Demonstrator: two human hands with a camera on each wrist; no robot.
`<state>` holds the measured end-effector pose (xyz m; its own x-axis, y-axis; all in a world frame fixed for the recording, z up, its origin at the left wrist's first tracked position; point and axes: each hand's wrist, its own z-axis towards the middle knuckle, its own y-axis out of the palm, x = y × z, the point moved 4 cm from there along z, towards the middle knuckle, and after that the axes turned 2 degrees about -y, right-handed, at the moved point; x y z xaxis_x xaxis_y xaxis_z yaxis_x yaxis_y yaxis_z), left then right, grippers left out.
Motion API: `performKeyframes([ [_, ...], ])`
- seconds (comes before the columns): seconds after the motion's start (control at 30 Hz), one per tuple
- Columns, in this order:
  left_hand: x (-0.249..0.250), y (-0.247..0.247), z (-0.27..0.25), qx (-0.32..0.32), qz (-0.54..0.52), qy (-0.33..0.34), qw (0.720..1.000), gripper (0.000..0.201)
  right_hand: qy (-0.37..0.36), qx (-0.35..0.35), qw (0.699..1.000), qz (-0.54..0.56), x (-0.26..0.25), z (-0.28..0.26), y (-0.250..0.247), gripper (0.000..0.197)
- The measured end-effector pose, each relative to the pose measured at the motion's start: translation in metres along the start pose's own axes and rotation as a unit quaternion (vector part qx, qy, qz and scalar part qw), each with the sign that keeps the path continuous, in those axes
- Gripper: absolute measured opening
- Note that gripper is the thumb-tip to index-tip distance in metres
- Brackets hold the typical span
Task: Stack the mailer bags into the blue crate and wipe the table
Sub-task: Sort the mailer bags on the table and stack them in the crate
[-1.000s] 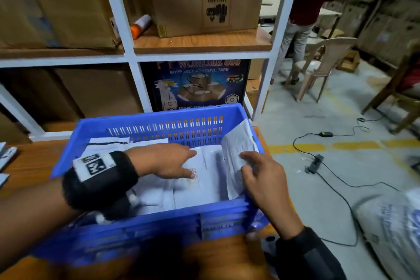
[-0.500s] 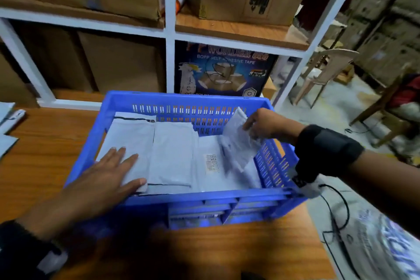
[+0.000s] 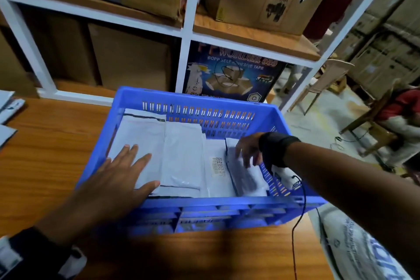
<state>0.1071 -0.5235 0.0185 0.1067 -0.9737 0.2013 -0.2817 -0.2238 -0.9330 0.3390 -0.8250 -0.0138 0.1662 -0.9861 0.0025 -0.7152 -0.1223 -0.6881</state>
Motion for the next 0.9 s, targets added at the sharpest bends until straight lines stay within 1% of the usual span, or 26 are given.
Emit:
performKeyframes([
  [0.03,0.0,0.0,0.0,-0.003,0.001,-0.001,1.0,0.106,-0.002,-0.019,1.0,0.017,0.0,0.004,0.008,0.016],
  [0.07,0.001,0.0,0.0,-0.007,0.003,-0.001,1.0,0.102,-0.007,-0.051,0.999,0.005,-0.003,0.007,0.015,0.026],
  [0.13,0.002,0.0,0.001,-0.016,0.005,0.0,1.0,0.105,0.003,-0.106,0.994,-0.019,-0.008,0.007,0.021,0.053],
  [0.2,0.002,0.001,0.001,-0.029,-0.003,-0.001,1.0,0.107,0.022,-0.115,0.993,-0.024,-0.004,0.021,0.019,0.078],
  [0.23,0.002,0.002,0.001,-0.032,-0.005,-0.002,0.999,0.102,0.024,-0.113,0.993,-0.024,0.002,0.037,0.018,0.086],
  [0.27,0.002,0.002,0.001,-0.034,-0.002,-0.003,0.999,0.092,0.021,-0.111,0.993,-0.028,0.002,0.042,0.017,0.087],
  [0.3,0.002,0.002,0.001,-0.033,0.003,-0.005,0.999,0.083,0.017,-0.1,0.994,-0.03,-0.004,0.035,0.015,0.085],
  [0.33,0.002,0.002,0.001,-0.032,0.007,-0.005,0.999,0.077,0.009,-0.086,0.996,-0.027,-0.016,0.014,0.01,0.08],
  [0.37,0.003,0.002,0.001,-0.031,0.011,-0.005,0.999,0.076,-0.001,-0.071,0.997,-0.026,-0.027,-0.001,0.005,0.073],
  [0.43,0.003,0.004,0.001,-0.036,0.019,0.0,0.999,0.087,-0.025,-0.034,0.998,-0.038,-0.043,-0.026,-0.008,0.06],
  [0.53,0.004,0.004,0.001,-0.038,0.036,0.021,0.998,0.11,-0.043,-0.009,0.999,-0.004,-0.054,-0.058,-0.032,0.053],
  [0.57,0.005,0.003,0.001,-0.038,0.045,0.027,0.998,0.116,-0.048,0.015,0.999,0.013,-0.057,-0.071,-0.042,0.051],
  [0.6,0.005,0.0,0.001,-0.041,0.058,0.035,0.997,0.116,-0.057,0.045,0.997,0.027,-0.059,-0.084,-0.052,0.049],
  [0.67,0.007,-0.013,-0.001,-0.042,0.084,0.054,0.994,0.095,-0.082,0.092,0.992,0.037,-0.064,-0.112,-0.07,0.053],
  [0.7,0.01,-0.023,-0.002,-0.034,0.083,0.062,0.994,0.09,-0.09,0.113,0.989,0.041,-0.065,-0.126,-0.078,0.06],
  [0.73,0.014,-0.034,-0.005,-0.02,0.076,0.073,0.994,0.093,-0.099,0.134,0.985,0.042,-0.065,-0.138,-0.083,0.068],
  [0.77,0.019,-0.046,-0.008,0.004,0.071,0.085,0.994,0.104,-0.111,0.155,0.981,0.045,-0.065,-0.149,-0.086,0.075],
  [0.83,0.03,-0.07,-0.014,0.073,0.052,0.101,0.991,0.129,-0.147,0.2,0.968,0.038,-0.064,-0.175,-0.085,0.082],
  [0.87,0.036,-0.081,-0.017,0.114,0.04,0.11,0.987,0.131,-0.165,0.229,0.959,0.022,-0.064,-0.19,-0.082,0.082],
  [0.9,0.042,-0.089,-0.021,0.154,0.024,0.118,0.981,0.126,-0.185,0.263,0.947,0.013,-0.064,-0.206,-0.077,0.081],
])
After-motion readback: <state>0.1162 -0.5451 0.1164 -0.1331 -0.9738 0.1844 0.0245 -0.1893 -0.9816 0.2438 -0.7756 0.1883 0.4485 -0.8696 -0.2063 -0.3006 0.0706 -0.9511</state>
